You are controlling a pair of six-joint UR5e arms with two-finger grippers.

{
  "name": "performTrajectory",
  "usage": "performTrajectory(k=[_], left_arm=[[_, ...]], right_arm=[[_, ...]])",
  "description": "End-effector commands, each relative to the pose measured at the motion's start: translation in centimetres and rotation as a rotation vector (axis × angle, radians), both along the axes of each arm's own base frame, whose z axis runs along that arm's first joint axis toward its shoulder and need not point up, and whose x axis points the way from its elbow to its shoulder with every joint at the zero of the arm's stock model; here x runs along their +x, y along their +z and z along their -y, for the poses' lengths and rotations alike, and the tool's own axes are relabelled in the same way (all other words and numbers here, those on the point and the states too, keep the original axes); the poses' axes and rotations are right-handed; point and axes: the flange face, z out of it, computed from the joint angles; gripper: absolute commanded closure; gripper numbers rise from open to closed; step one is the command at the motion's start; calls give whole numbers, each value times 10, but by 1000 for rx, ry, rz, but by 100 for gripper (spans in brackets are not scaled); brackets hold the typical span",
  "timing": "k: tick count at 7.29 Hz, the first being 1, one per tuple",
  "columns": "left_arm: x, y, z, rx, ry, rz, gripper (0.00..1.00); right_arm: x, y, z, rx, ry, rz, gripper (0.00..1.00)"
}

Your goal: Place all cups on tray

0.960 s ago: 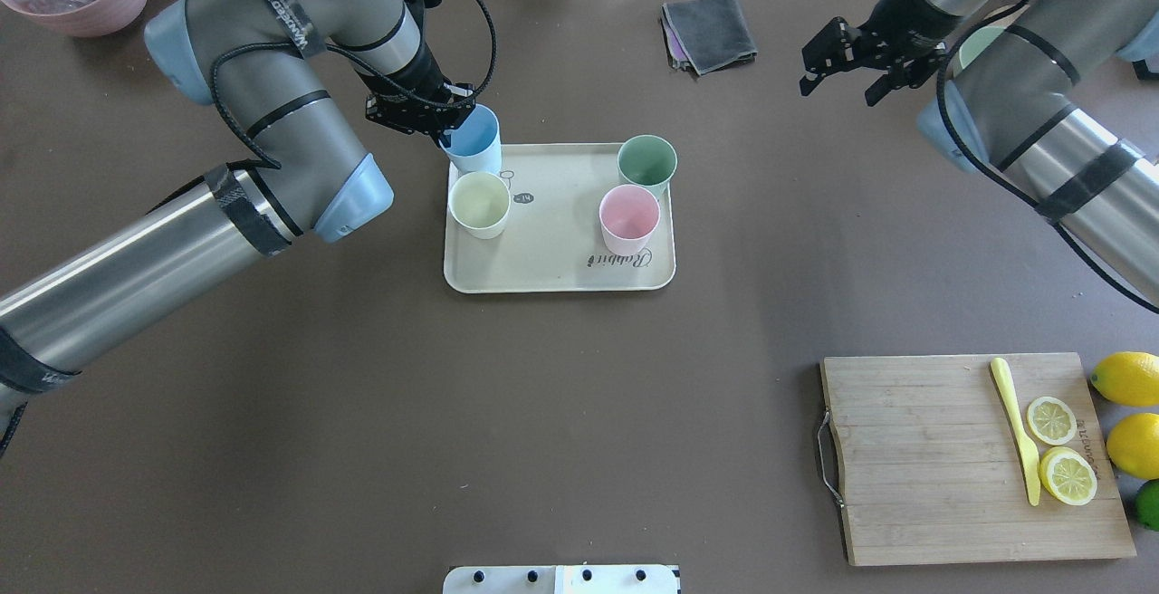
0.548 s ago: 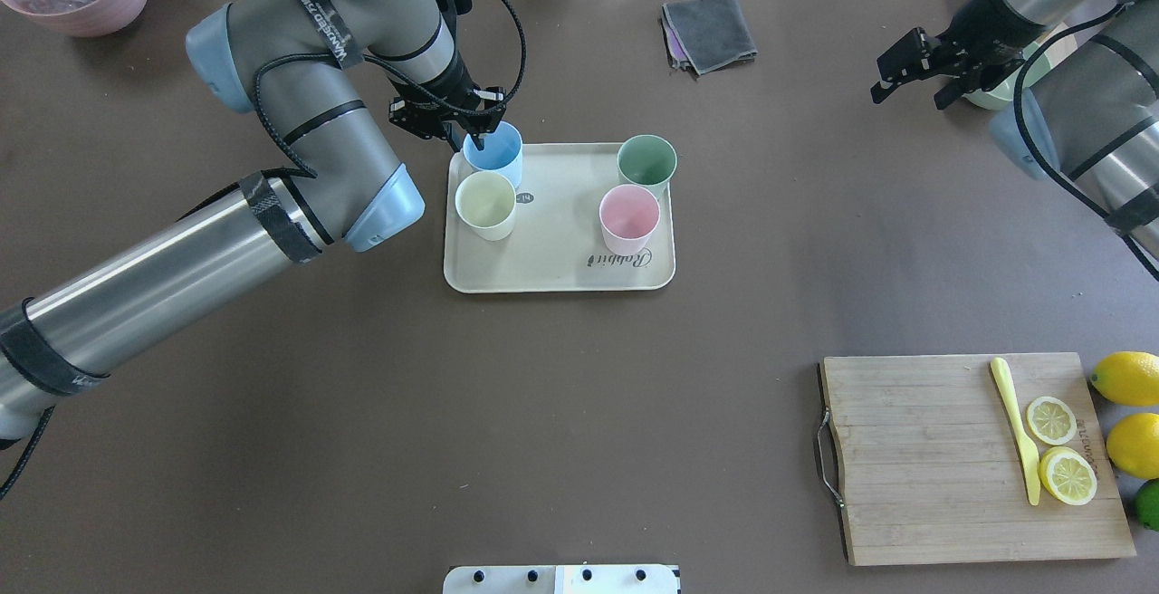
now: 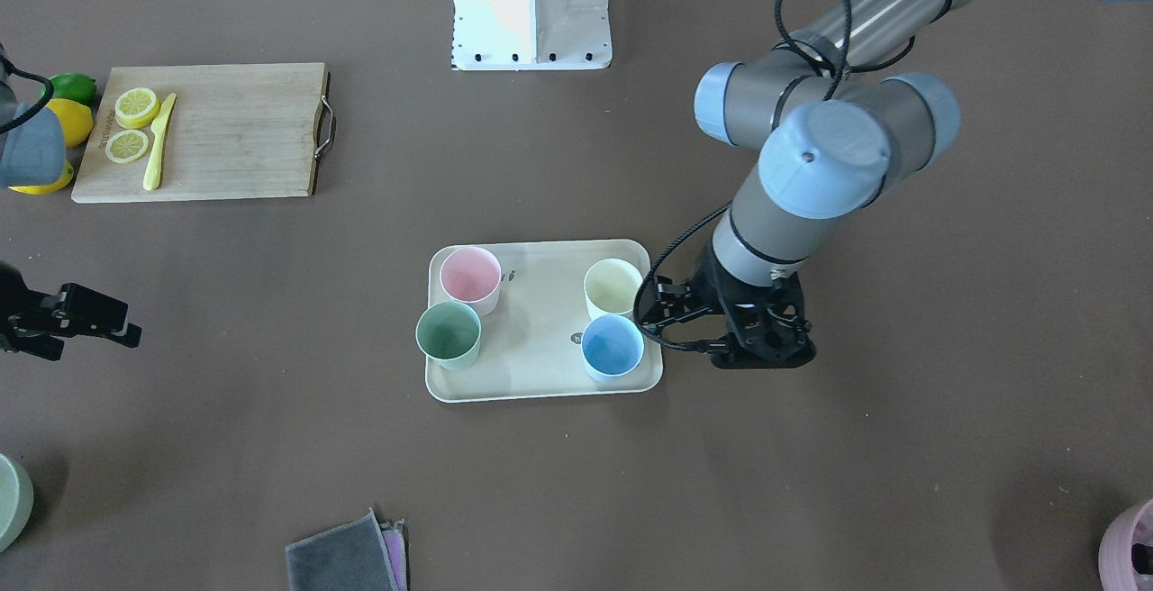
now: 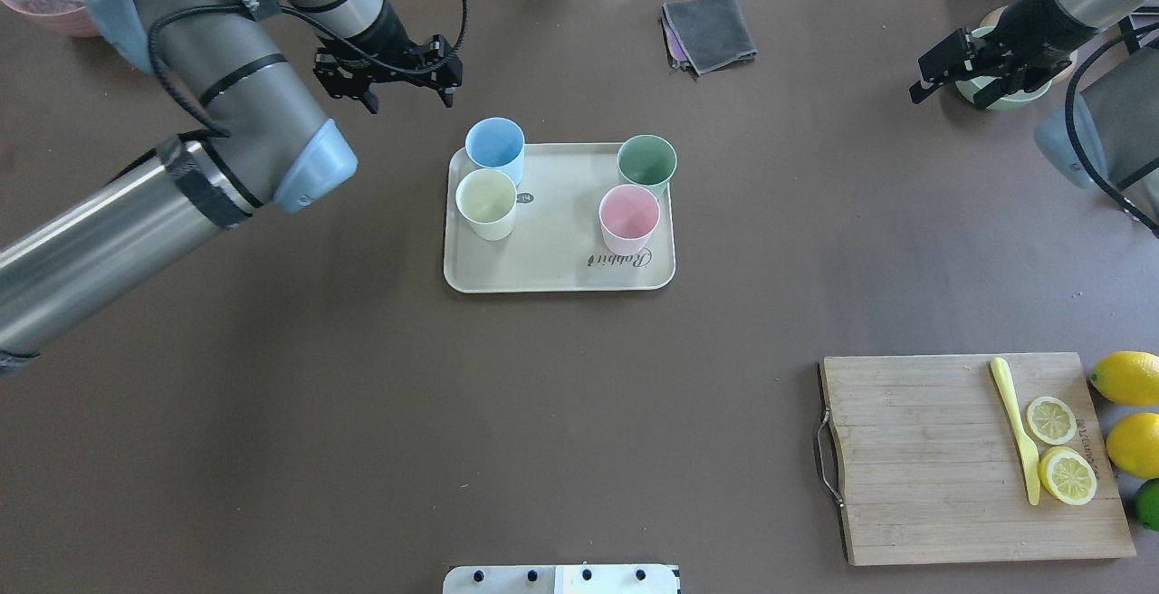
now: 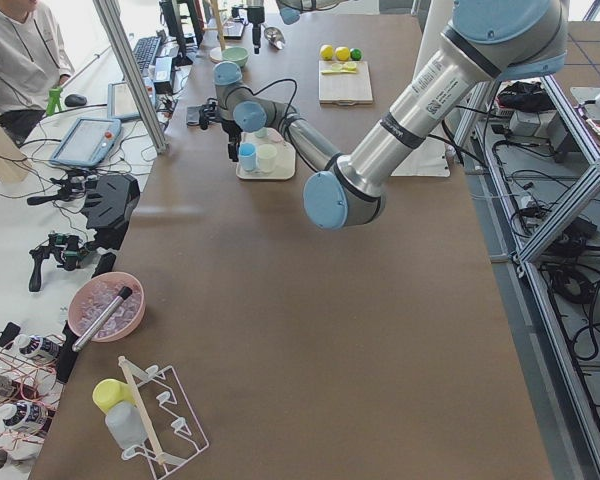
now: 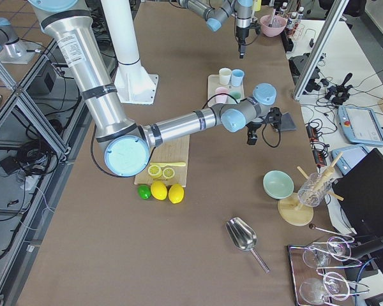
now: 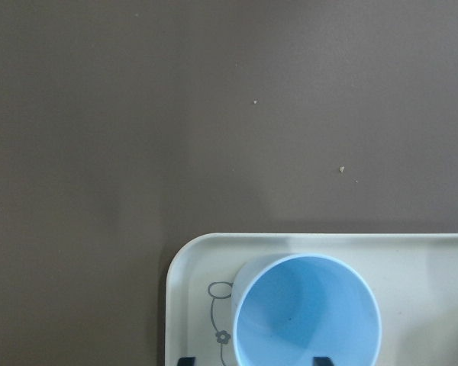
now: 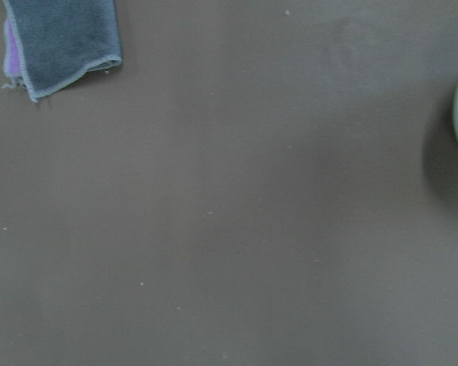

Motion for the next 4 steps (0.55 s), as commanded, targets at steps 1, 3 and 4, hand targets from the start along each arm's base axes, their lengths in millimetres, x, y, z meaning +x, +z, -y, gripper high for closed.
performTrajectory(k=[1,3,4], left_arm=[[-142,71,-35,135,109,120,2],[-302,150,-47,215,170,247,2],[-364,192,-56,224,183,283,2]], right_arm=[[69,51,-14,53,11,-38,0],[132,101,-30,94,8,-78,0],[156,108,-32,94,-7,-99,0]])
